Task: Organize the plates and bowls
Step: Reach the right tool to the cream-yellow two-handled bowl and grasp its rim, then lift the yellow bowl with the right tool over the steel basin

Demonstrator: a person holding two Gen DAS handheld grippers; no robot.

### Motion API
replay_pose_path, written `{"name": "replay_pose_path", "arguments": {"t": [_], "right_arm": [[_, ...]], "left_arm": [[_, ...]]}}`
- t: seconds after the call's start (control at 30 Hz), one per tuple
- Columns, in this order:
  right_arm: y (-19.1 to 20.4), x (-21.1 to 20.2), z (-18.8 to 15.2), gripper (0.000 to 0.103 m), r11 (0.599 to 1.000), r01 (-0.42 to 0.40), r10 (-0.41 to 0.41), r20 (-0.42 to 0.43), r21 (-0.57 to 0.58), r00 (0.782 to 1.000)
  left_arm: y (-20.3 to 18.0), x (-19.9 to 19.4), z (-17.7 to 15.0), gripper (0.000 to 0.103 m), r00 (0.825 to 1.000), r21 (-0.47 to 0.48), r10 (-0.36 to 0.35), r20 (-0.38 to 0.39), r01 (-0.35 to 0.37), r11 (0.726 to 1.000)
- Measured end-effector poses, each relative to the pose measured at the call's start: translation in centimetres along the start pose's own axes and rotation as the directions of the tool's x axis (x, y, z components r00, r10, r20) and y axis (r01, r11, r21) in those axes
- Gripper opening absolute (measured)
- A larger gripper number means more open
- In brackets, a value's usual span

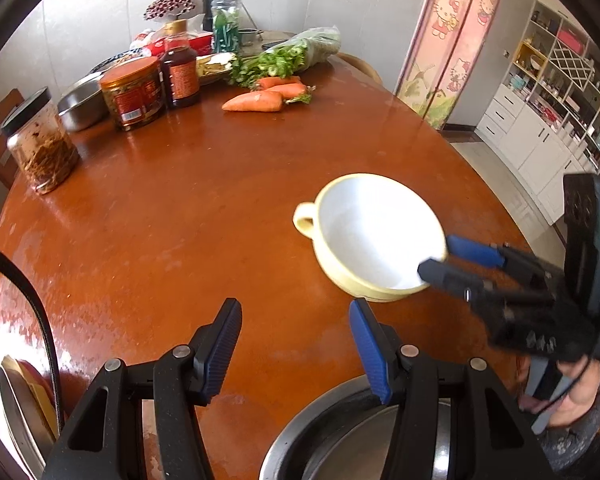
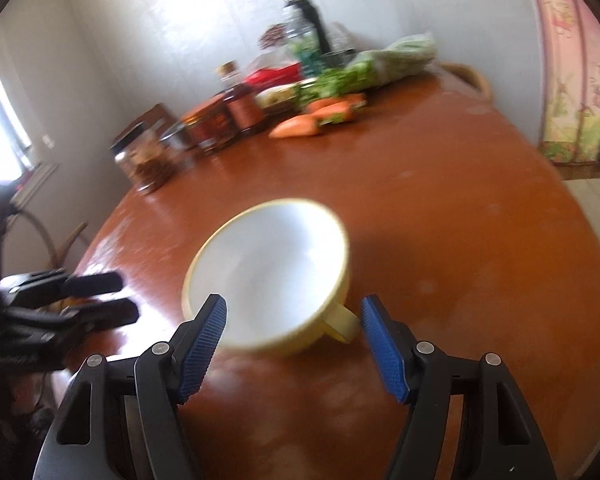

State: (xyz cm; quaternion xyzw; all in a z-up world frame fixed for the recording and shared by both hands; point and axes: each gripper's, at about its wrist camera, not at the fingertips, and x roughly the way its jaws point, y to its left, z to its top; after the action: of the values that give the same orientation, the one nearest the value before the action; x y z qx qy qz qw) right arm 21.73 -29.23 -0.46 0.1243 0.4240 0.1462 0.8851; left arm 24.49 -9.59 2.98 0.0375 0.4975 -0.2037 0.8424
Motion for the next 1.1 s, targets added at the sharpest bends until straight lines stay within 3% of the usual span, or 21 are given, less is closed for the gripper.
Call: {"name": "replay_pose_path", "arguments": {"t": [0.3,0.47,0.63,1.1], "right_arm": [[5.5,1.3,-0.8,0.072,0.987,-0.102,0.098,-0.040,-0.123,0.994],[4.0,0.5,-0.1,0.072,0.996,-0.050,0.051,0.014,-0.072,0.999],[1.9,1.6,1.1,0.072,1.000,-0.005,0.005,0.008,-0.015,1.000],[0.9,4.3,2.8,0.072,0.999,0.002,-0.002,0.003,-0.047,1.000]], "left_arm": [[1.8,-0.1,-0.3,0.056,1.000,-0.045,0.002,0.003,-0.002,0.999],[2.6,0.7,0.6,0.056,1.000,-0.066,0.001,0.004,-0.001,0.998],[2.3,2.5,1.4,0.056,1.000,-0.057,0.002,-0.022,-0.003,0.998],[2.1,2.5,3.0,0.056,1.000,-0.073,-0.022,-0.002,0.022,0.997]]}}
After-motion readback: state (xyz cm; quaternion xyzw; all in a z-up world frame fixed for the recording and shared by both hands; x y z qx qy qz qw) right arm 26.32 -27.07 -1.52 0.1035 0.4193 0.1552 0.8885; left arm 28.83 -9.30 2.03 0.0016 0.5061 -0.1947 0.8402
